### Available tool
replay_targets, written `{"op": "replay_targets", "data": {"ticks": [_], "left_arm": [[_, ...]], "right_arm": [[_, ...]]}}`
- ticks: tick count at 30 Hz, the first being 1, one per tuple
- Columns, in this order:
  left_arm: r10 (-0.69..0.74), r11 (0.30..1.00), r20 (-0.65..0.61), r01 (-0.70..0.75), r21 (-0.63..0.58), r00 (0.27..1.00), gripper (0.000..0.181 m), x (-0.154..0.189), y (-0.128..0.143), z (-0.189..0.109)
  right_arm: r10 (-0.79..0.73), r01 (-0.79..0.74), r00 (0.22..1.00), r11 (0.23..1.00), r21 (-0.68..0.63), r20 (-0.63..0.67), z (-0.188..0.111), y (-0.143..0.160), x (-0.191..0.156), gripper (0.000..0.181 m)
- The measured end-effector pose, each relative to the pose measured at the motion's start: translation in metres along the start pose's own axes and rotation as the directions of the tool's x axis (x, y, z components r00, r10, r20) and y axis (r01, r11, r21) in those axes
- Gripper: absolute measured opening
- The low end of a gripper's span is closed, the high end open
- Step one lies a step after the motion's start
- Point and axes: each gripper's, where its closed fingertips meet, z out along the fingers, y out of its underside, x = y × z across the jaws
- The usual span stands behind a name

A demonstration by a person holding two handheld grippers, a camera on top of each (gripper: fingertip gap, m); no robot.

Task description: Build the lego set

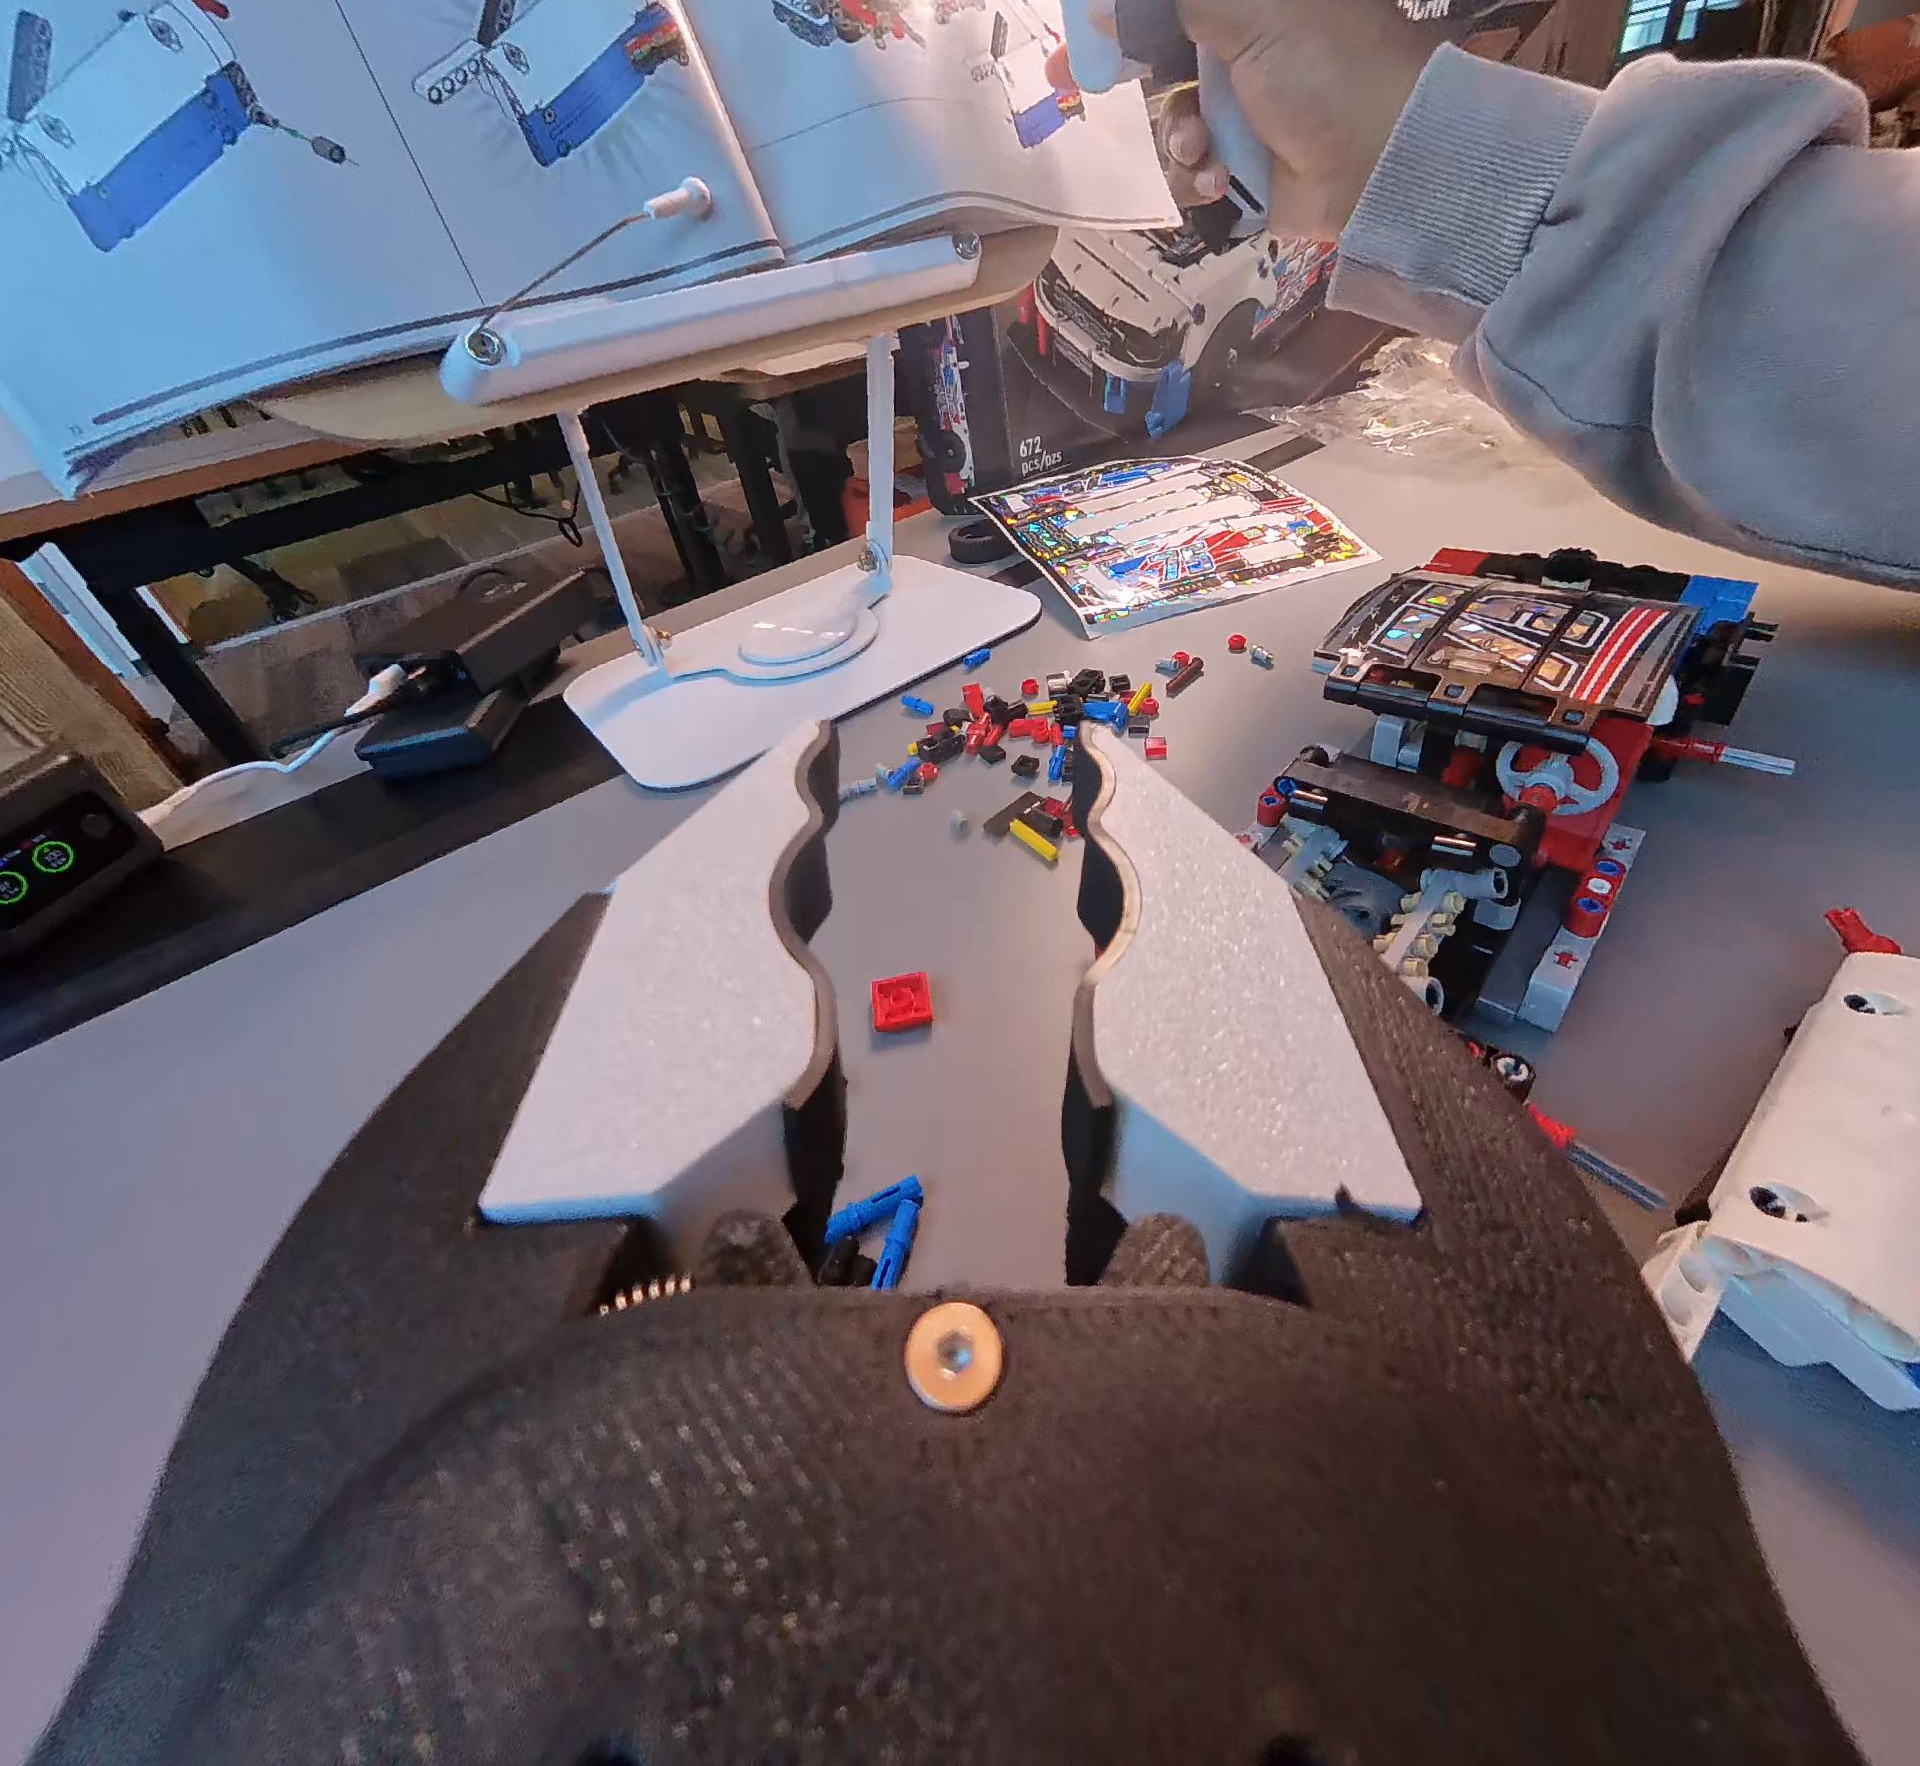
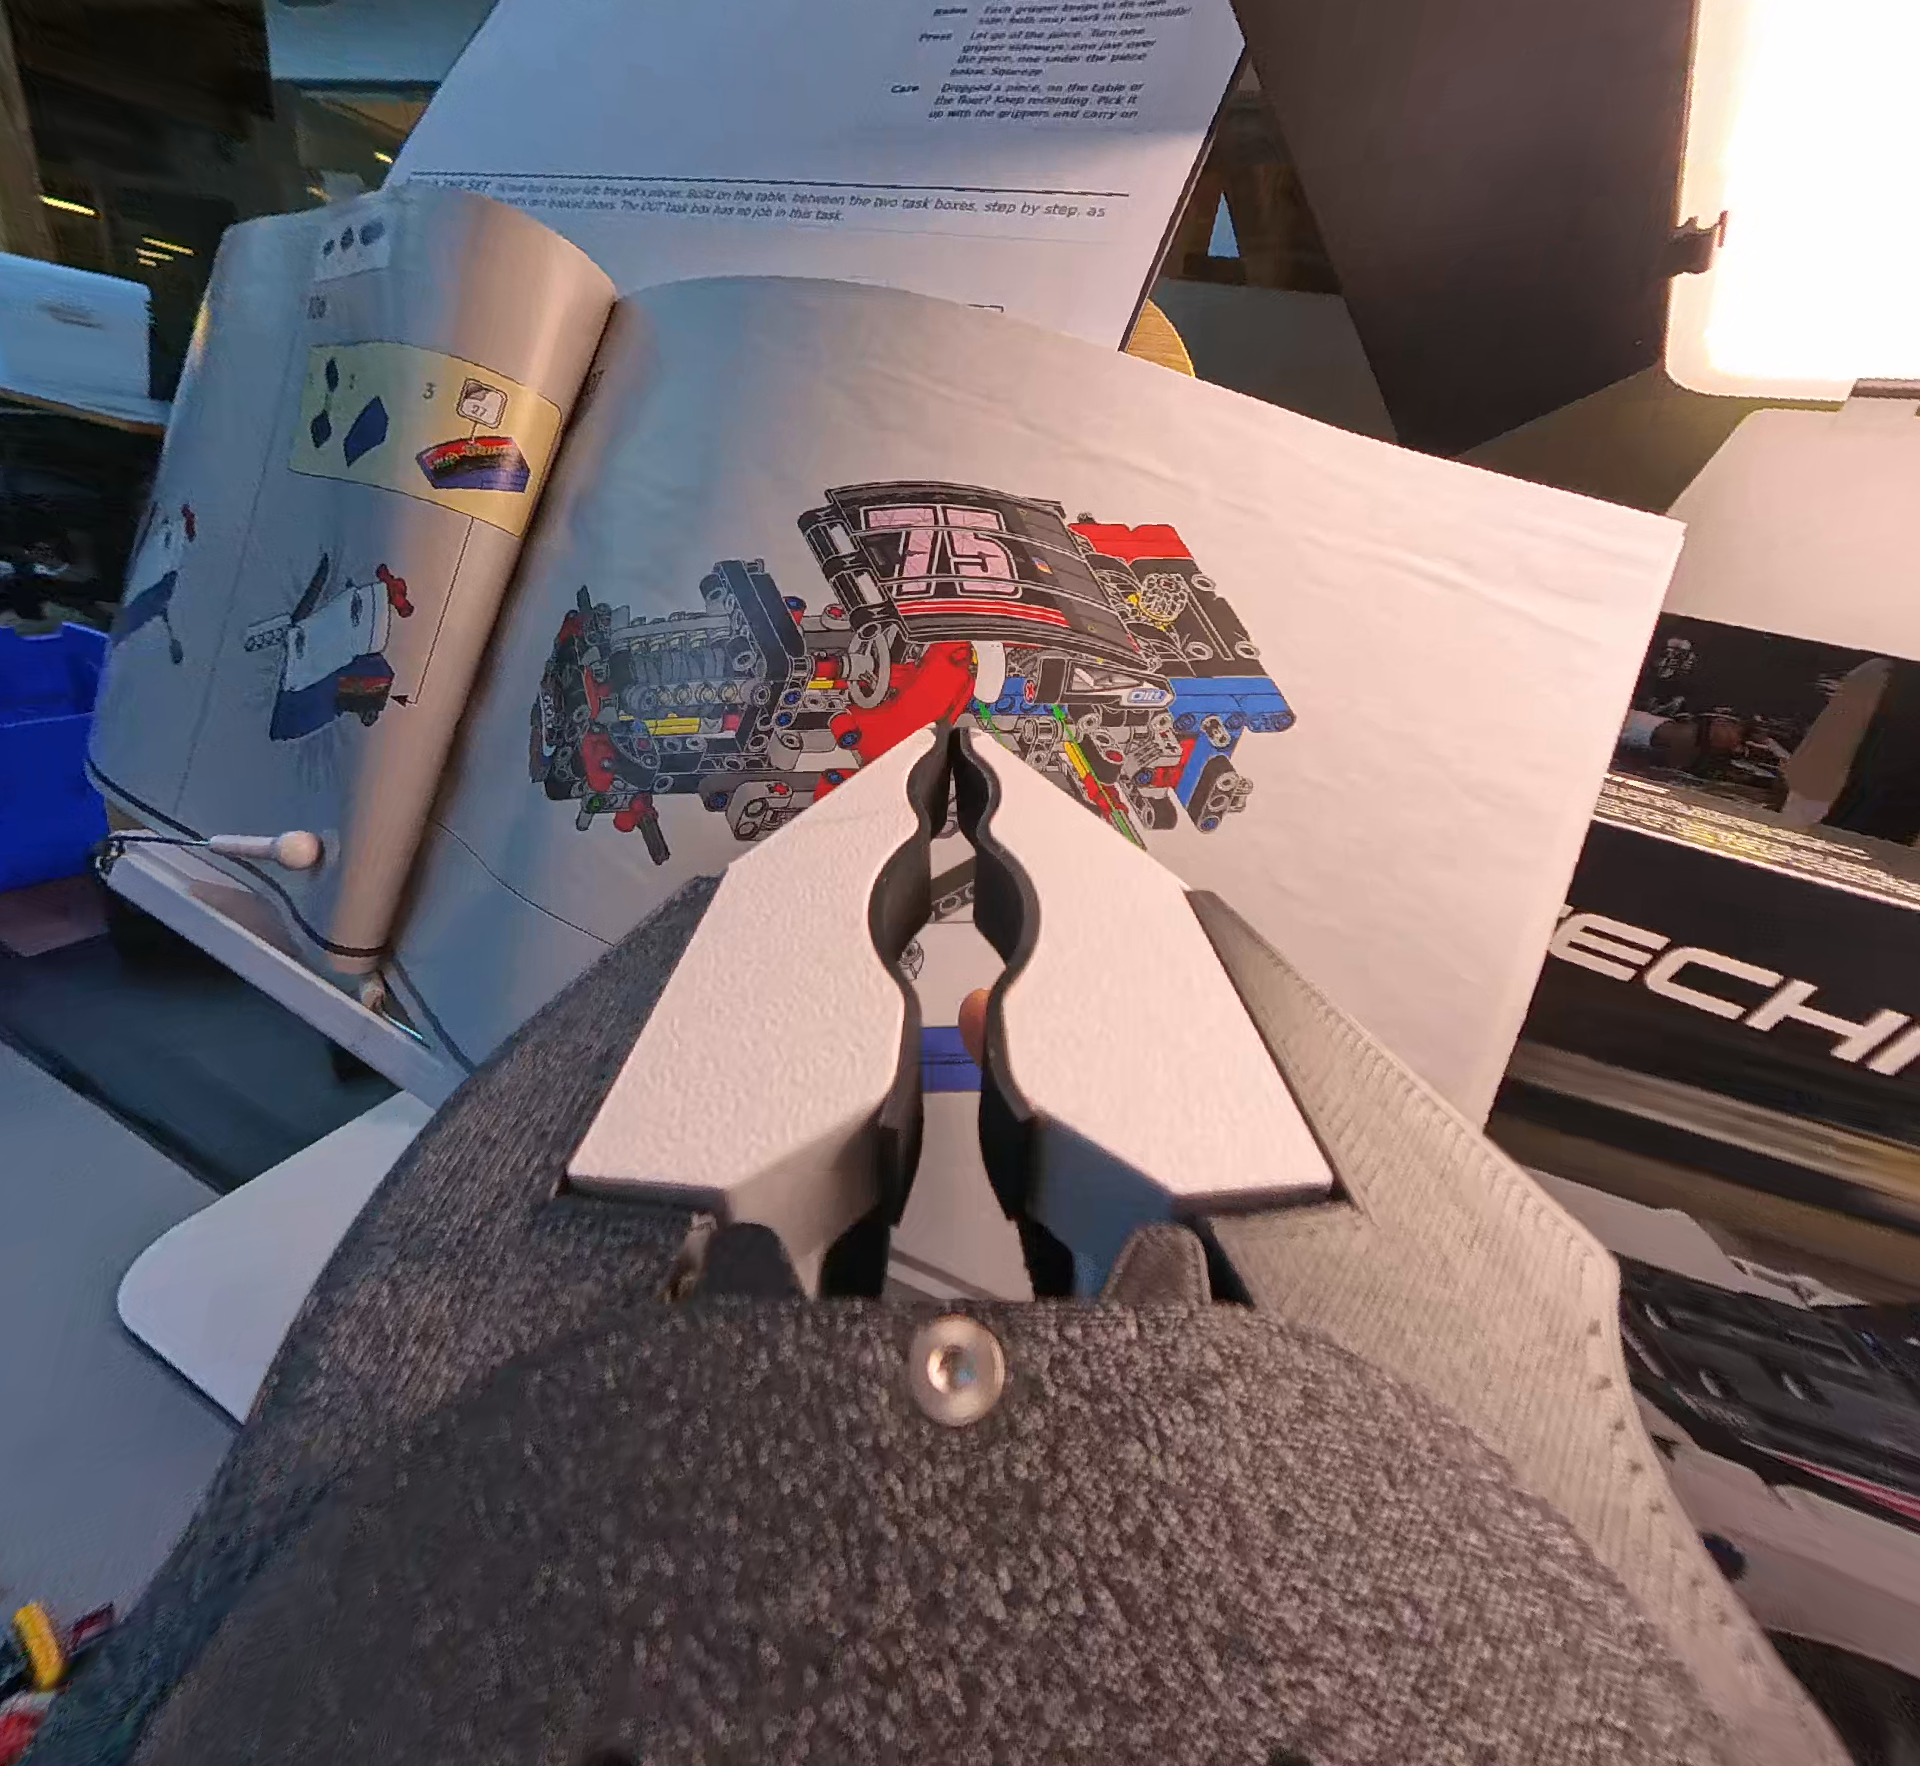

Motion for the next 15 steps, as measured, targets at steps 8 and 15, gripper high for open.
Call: {"op": "replay_targets", "data": {"ticks": [8, 15], "left_arm": [[-0.010, 1.000, -0.011, 0.010, -0.014, 1.000, 0.041, 0.0009, 0.0043, 0.0023], [-0.013, 1.000, -0.018, 0.013, -0.019, 1.000, 0.041, 0.0020, 0.0047, 0.0025]], "right_arm": [[-0.083, 0.083, 0.996, 0.996, -0.031, 0.019, 0.0064, 0.0045, 0.0006, 0.000], [-0.097, 0.098, 0.995, 0.994, -0.049, 0.015, 0.0042, 0.0073, 0.0072, 0.000]]}}
